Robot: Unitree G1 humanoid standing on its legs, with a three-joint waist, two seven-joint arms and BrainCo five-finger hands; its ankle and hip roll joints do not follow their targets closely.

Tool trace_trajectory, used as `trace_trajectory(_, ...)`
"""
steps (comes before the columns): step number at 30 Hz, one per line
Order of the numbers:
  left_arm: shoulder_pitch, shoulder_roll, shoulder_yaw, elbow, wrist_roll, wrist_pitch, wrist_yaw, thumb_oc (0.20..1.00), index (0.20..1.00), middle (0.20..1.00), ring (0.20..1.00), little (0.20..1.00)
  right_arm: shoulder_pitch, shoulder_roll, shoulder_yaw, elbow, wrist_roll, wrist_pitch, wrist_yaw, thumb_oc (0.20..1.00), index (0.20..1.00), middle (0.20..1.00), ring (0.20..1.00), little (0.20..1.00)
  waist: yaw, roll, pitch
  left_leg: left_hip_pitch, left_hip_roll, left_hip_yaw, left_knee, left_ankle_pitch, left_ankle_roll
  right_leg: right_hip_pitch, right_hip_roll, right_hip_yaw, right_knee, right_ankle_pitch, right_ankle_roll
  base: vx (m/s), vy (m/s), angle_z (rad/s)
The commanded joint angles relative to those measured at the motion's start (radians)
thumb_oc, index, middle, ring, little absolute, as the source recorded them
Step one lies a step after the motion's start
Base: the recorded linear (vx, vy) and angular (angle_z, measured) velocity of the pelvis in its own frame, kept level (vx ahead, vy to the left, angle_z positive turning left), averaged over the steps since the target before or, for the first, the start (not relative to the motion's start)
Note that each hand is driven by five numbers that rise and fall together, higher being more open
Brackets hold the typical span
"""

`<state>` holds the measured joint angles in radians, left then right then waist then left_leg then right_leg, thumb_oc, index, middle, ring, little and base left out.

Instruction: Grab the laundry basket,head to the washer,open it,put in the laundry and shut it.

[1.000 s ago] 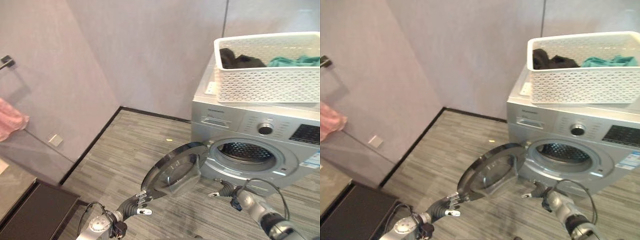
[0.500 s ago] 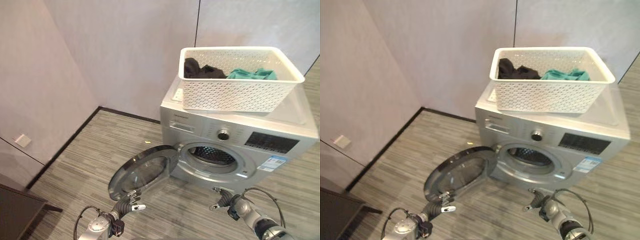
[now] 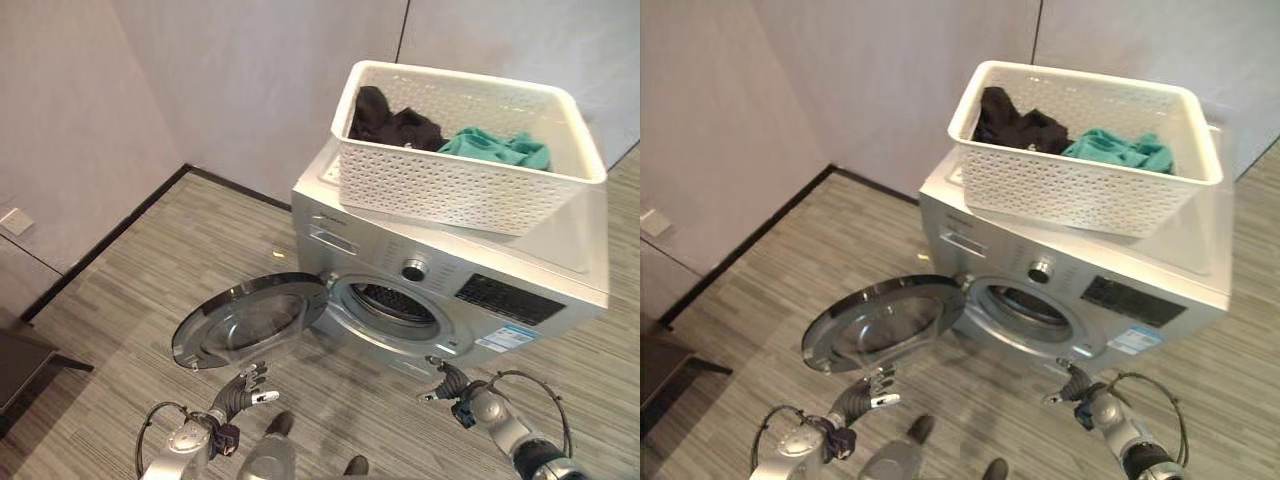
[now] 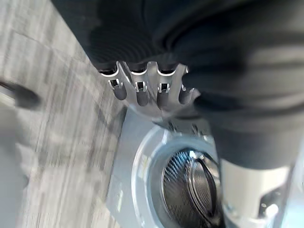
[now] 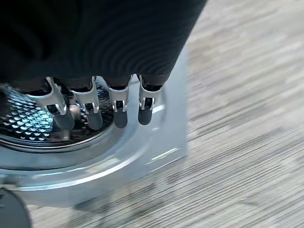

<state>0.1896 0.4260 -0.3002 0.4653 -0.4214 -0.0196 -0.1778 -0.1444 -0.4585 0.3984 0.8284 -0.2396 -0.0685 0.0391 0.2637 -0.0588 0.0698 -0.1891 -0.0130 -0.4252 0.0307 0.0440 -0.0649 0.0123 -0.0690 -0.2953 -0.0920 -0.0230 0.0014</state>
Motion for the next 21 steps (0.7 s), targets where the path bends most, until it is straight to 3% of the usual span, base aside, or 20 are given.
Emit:
trace_trajectory(1, 0.005, 0.038, 0.062, 0.020, 0.014, -0.047, 0.012, 1.000, 1.000, 1.000, 1.000, 1.000, 0.016, -0.048, 0.024, -0.047, 0.027, -0.037, 0.028, 1.000, 1.000, 1.000, 1.000, 1.000, 0.031, -0.016, -0.071, 0.048, -0.017, 0.002, -0.118, 0.025, 0.053, -0.009, -0.029, 0.025, 0.005, 0.045, 0.086, 0.04, 0.079, -0.67)
trace_trajectory(6, 0.038, 0.024, 0.107, 0.080, 0.008, -0.056, 0.026, 1.000, 1.000, 1.000, 1.000, 1.000, 0.048, -0.041, 0.029, -0.111, 0.043, -0.042, 0.051, 1.000, 1.000, 1.000, 1.000, 1.000, 0.035, -0.009, -0.083, 0.065, -0.026, 0.003, -0.118, 0.022, 0.059, -0.016, -0.039, 0.033, 0.005, 0.048, 0.094, -0.01, 0.070, -0.18)
trace_trajectory(13, 0.069, -0.001, 0.139, 0.117, 0.031, -0.071, 0.049, 1.000, 1.000, 1.000, 1.000, 1.000, 0.128, -0.099, -0.038, -0.268, 0.123, -0.055, 0.090, 1.000, 1.000, 1.000, 1.000, 1.000, 0.020, -0.006, -0.084, 0.050, -0.035, 0.015, -0.118, 0.026, 0.059, -0.036, -0.050, 0.035, 0.005, 0.060, 0.107, -0.04, 0.060, 0.03)
trace_trajectory(15, 0.059, -0.018, 0.151, 0.187, 0.076, -0.073, 0.069, 1.000, 1.000, 1.000, 1.000, 1.000, 0.165, -0.121, -0.072, -0.312, 0.166, -0.059, 0.111, 1.000, 1.000, 1.000, 1.000, 1.000, 0.011, -0.009, -0.086, 0.053, -0.035, 0.021, -0.118, 0.024, 0.059, -0.039, -0.050, 0.040, 0.005, 0.062, 0.108, 0.00, 0.000, 0.00)
trace_trajectory(18, -0.016, -0.084, 0.191, 0.487, 0.140, -0.070, 0.135, 1.000, 1.000, 1.000, 1.000, 1.000, 0.218, -0.132, -0.137, -0.277, 0.230, -0.054, 0.115, 1.000, 1.000, 1.000, 1.000, 1.000, -0.016, -0.013, -0.096, 0.060, -0.033, 0.037, -0.118, 0.018, 0.059, -0.047, -0.048, 0.058, 0.005, 0.063, 0.109, -0.03, 0.009, -0.03)
trace_trajectory(21, -0.083, -0.112, 0.208, 0.660, 0.171, -0.069, 0.160, 1.000, 1.000, 1.000, 1.000, 1.000, 0.217, -0.137, -0.153, -0.227, 0.196, -0.050, 0.085, 1.000, 1.000, 1.000, 1.000, 1.000, -0.031, -0.012, -0.099, 0.062, -0.029, 0.048, -0.118, 0.016, 0.057, -0.049, -0.047, 0.069, 0.005, 0.061, 0.110, -0.01, -0.003, -0.12)
